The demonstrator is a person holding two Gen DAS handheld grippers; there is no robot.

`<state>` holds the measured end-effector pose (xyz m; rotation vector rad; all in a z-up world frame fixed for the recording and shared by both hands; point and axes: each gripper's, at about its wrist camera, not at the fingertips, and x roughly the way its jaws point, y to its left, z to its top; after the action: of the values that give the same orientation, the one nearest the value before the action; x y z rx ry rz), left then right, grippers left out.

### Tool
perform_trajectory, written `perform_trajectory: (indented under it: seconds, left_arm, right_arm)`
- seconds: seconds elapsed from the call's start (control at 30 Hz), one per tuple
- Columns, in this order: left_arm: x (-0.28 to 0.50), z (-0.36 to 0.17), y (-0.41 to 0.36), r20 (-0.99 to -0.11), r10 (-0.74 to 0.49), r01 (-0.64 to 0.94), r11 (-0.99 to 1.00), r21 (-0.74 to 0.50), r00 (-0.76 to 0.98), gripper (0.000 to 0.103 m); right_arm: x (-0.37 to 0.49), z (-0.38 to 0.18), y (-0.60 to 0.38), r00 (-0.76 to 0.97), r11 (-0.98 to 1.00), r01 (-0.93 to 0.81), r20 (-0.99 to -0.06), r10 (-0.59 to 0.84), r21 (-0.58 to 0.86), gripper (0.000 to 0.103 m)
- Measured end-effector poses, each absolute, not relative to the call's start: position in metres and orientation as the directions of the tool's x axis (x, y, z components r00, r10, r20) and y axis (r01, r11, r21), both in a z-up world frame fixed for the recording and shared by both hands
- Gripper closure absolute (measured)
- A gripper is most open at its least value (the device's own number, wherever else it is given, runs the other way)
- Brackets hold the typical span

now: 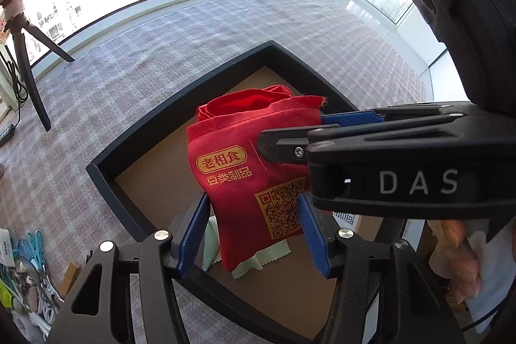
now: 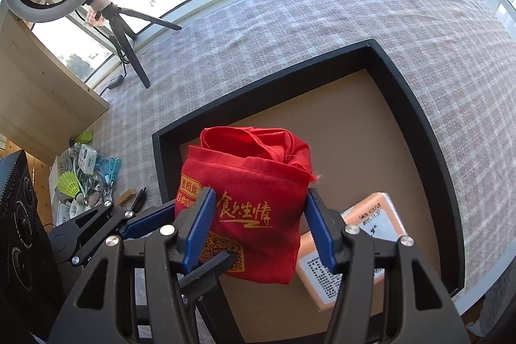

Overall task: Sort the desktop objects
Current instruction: 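Carry the red bag into the tray and release it, then move both tools back over the pile toward the yellow shuttlecock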

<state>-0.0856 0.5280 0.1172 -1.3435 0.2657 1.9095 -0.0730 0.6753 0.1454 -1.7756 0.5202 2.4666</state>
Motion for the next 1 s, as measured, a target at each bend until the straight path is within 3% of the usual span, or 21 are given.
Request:
perform_trajectory:
  seconds: [0.43,0.7,0.83,1.0]
  left_arm:
    - [-0.081,0.135,0.438,-0.867,0.411,-0.564,-0.802,-0.196,-0.282,0.05]
    - [-0.077,0.119,0.324,-0.892,0.302,-0.351,-0.919,-0.179,-0.337,0.05]
    - [-0.068,0.109,0.263,-0.902,0.241,-0.222,-0.961,-0.168,-0.359,0.051]
    - [-0.054,0.103,0.187,-0.905,0.177,-0.051,-0.984,-0.17,-0.388,0.052]
  right_arm:
    - [-0.08,0.162,0.606,-0.366,-0.972,-0.075,-0.913,-0.182,0.224,0.047]
    - [-0.095,0.15,0.52,-0.315,-0.964,0.099,-0.911,-0.266,0.247,0.05]
    - [-0.106,0.141,0.478,-0.275,-0.945,0.176,-0.908,-0.317,0.277,0.059]
    - [-0.118,0.138,0.42,-0.237,-0.916,0.279,-0.904,-0.356,0.288,0.062]
